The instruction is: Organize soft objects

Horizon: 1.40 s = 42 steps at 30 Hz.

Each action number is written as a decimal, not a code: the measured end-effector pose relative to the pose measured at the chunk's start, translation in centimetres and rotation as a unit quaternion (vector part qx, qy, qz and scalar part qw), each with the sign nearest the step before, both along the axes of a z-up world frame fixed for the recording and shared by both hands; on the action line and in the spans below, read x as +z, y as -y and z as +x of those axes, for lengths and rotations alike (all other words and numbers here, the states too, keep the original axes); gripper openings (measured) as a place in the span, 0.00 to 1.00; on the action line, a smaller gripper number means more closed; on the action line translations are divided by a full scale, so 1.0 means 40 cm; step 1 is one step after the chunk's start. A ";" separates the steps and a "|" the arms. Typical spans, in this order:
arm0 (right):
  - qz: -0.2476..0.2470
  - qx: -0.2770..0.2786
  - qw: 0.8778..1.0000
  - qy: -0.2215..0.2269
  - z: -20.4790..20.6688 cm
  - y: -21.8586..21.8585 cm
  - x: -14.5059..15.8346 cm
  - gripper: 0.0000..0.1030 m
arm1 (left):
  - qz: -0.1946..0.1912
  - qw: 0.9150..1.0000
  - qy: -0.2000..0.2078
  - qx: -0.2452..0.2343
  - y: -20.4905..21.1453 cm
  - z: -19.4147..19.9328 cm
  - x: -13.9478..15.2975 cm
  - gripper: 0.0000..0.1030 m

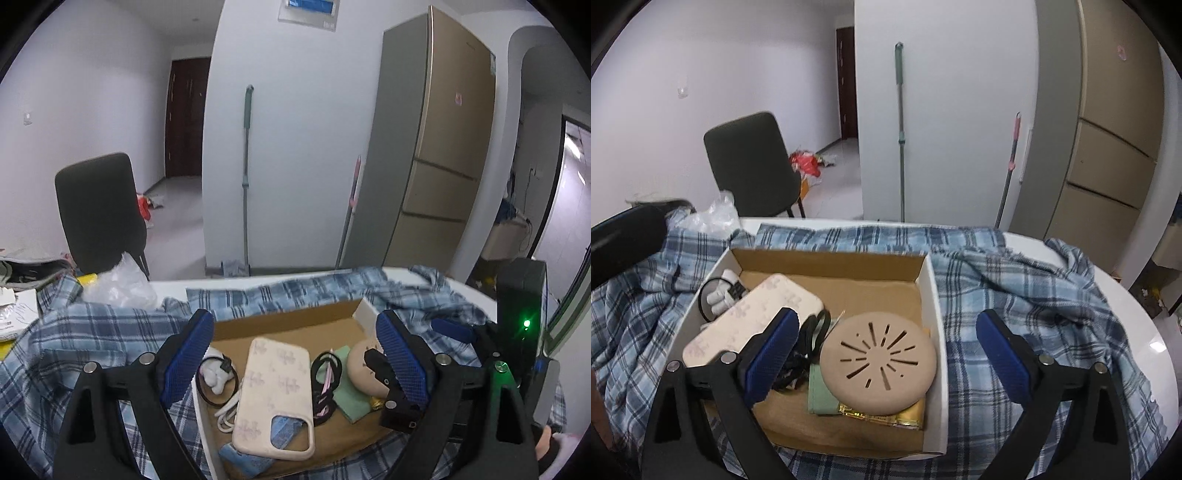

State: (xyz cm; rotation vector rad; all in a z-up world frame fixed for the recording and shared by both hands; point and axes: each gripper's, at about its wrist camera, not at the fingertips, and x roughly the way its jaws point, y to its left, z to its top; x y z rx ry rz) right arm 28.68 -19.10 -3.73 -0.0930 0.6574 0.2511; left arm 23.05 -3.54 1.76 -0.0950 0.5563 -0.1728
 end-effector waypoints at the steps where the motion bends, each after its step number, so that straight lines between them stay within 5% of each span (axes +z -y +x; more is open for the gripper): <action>1: 0.004 -0.004 1.000 0.006 -0.003 0.004 0.010 0.94 | -0.002 1.000 0.008 0.003 -0.003 -0.009 0.012 0.89; 21: 0.068 -0.015 0.975 0.210 -0.347 0.102 0.333 1.00 | 0.005 0.985 0.167 0.048 -0.035 -0.335 0.277 0.89; 28: 0.052 -0.021 0.962 0.268 -0.505 0.111 0.320 1.00 | 0.004 0.978 0.205 0.036 -0.047 -0.498 0.297 0.89; 42: 0.050 -0.006 0.960 0.275 -0.622 0.128 0.152 1.00 | 0.006 0.970 0.241 0.037 -0.067 -0.644 0.138 0.89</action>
